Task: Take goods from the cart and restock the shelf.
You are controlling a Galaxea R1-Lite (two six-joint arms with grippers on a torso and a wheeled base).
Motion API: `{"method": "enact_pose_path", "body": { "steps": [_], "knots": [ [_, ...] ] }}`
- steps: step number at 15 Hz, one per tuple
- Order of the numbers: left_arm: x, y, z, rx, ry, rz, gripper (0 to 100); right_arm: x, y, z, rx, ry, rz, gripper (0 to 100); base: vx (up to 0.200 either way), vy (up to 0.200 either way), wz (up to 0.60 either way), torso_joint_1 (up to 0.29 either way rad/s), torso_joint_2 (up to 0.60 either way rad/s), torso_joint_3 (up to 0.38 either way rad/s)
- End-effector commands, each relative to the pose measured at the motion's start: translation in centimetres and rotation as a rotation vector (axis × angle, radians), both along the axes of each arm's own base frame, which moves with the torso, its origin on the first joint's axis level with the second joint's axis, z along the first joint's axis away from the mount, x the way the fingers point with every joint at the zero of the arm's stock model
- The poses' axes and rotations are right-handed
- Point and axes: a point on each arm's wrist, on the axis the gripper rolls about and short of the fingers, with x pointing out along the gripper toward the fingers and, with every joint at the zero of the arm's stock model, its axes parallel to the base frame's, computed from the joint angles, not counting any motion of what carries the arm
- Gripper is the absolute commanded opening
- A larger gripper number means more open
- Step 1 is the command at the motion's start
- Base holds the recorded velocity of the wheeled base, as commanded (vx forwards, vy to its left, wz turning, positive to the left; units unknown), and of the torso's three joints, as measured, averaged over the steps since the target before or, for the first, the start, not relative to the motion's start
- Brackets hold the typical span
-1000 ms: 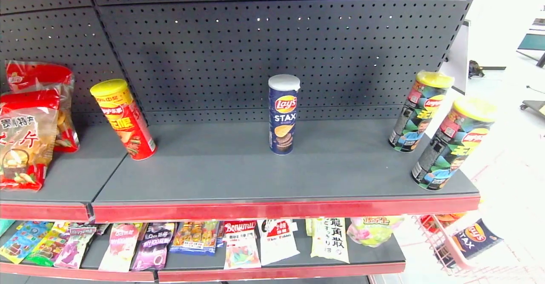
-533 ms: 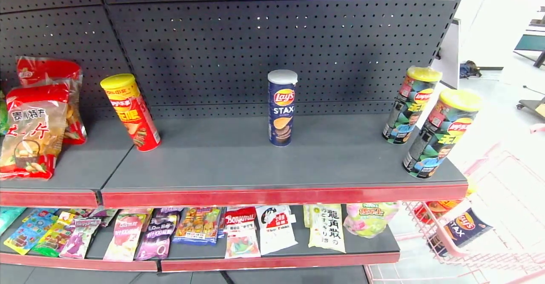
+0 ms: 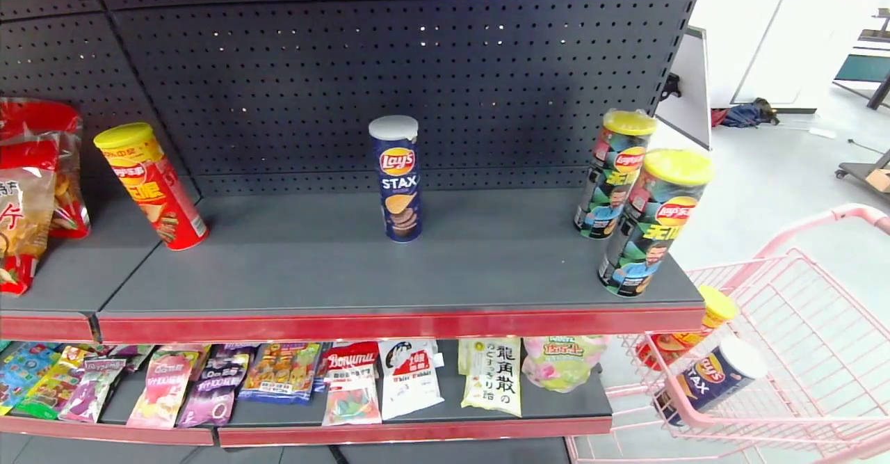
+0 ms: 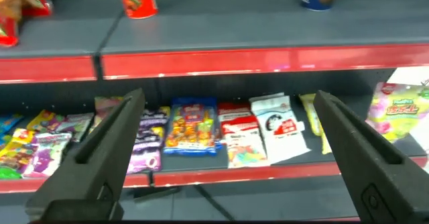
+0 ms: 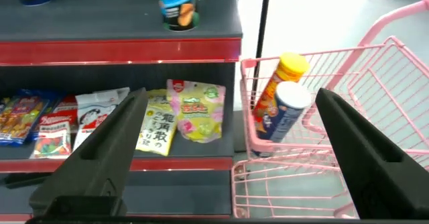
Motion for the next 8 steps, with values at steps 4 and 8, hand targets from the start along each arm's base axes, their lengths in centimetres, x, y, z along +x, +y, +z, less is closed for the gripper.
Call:
{"method": "enact_pose_path", "body": {
  "steps": [4, 8],
  "knots": [
    [0.01, 0.00, 0.00, -0.002, 0.001, 0.000, 100, 0.01, 0.00, 0.01, 0.000, 0.001, 0.001, 100, 0.000, -0.200, 0.00, 0.004, 0.00, 0.001],
    [0.01, 0.00, 0.00, -0.002, 0.001, 0.000, 100, 0.02, 0.00, -0.03, 0.001, 0.002, 0.000, 100, 0.000, 0.000, -0.30, 0.001, 0.00, 0.001]
  ]
}}
